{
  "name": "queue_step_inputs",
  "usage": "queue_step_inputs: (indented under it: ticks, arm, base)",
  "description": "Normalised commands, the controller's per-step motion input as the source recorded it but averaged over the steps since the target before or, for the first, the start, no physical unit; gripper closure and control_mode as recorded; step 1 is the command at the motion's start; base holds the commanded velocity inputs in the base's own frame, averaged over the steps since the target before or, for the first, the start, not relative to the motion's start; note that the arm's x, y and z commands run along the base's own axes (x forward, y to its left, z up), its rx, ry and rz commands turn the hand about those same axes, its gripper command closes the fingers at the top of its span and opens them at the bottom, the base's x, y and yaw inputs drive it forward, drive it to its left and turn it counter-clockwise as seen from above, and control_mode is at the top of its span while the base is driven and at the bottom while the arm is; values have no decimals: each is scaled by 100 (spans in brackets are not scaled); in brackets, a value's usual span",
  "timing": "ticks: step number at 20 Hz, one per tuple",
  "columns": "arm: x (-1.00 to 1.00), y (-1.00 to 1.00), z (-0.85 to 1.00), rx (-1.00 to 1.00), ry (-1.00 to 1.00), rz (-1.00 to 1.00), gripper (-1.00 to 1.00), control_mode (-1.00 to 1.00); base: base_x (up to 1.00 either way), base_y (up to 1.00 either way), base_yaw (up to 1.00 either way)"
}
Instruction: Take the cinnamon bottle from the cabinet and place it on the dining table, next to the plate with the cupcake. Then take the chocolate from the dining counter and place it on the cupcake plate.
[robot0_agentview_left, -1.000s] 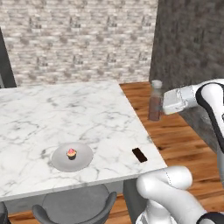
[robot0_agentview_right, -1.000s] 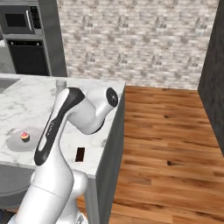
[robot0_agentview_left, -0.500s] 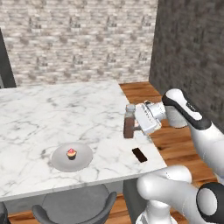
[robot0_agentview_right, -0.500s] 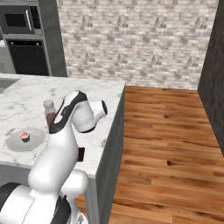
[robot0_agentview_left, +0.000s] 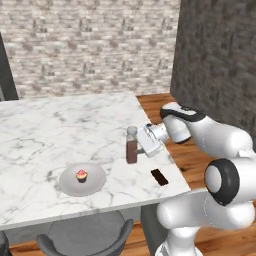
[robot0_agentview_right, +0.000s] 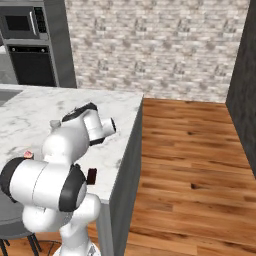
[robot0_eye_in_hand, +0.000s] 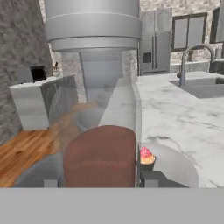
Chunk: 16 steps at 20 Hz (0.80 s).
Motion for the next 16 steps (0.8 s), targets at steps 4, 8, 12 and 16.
queue_step_inputs:
  ticks: [4,8,12,16]
  arm:
    - [28,46,-78,-1,-1,13,100,-100]
    - [34,31,-36,0,-4,8,100,-100]
    - [47,28,-40,0,-1,4,100,-100]
    - [27,0,-37,0,-3,0,100,-100]
  base:
    - [0,0,0]
    - [0,0,0]
    - [0,0,0]
    - [0,0,0]
